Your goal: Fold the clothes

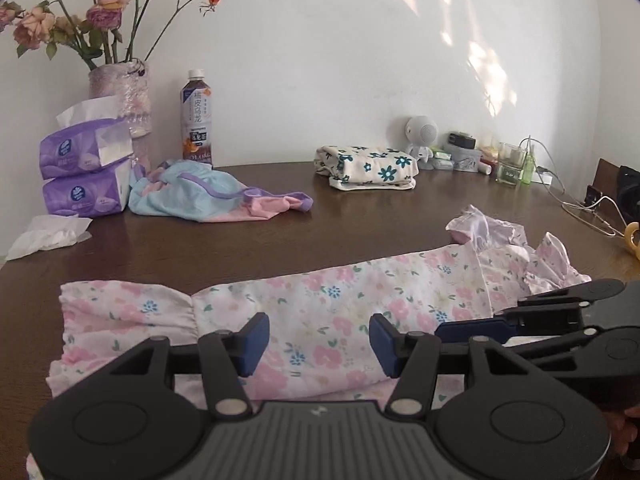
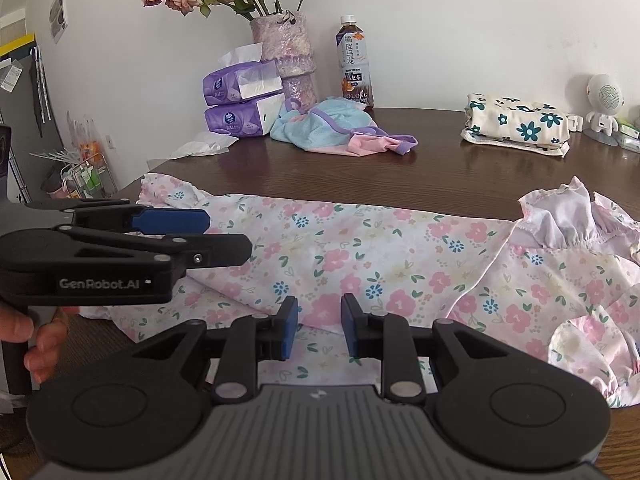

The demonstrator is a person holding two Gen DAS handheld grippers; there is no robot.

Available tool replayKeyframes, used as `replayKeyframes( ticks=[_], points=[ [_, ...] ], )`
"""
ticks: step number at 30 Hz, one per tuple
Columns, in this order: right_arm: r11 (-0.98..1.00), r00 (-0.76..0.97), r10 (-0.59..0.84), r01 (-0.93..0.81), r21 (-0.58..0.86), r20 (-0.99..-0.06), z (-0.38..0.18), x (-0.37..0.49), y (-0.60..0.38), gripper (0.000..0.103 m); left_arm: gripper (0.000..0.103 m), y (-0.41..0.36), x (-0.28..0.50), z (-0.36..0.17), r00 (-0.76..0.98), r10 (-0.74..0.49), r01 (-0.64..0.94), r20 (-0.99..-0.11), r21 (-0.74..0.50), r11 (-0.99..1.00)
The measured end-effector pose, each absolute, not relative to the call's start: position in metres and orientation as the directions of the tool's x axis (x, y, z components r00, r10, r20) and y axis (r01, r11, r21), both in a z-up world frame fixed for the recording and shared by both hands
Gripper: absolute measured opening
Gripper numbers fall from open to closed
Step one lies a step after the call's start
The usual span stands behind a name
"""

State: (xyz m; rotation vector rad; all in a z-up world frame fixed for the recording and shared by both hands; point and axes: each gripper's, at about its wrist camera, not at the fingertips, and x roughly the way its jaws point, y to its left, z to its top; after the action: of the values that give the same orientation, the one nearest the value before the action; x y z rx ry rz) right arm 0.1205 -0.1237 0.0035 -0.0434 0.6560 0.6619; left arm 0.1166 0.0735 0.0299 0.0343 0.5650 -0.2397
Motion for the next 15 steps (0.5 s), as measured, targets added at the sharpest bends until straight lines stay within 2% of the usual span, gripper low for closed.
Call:
replayKeyframes(
  ticks=[5, 15],
  points=[
    [0.797, 0.601, 0.55, -0.584, 0.151, -0.58, 0.004, 0.119, -0.121, 0.024, 0.054, 0.064, 0.123, 0.018, 0.788, -0.201, 0.247, -0.582, -0.001, 0.969],
    [0.794, 0.595, 0.56, -0.584, 0.168, -0.577, 0.004, 0.12, -0.123, 0.026, 0.054, 0.054, 0.121, 0.011, 0.786, -0.161, 0.257, -0.597, 0.079, 0.963]
  ],
)
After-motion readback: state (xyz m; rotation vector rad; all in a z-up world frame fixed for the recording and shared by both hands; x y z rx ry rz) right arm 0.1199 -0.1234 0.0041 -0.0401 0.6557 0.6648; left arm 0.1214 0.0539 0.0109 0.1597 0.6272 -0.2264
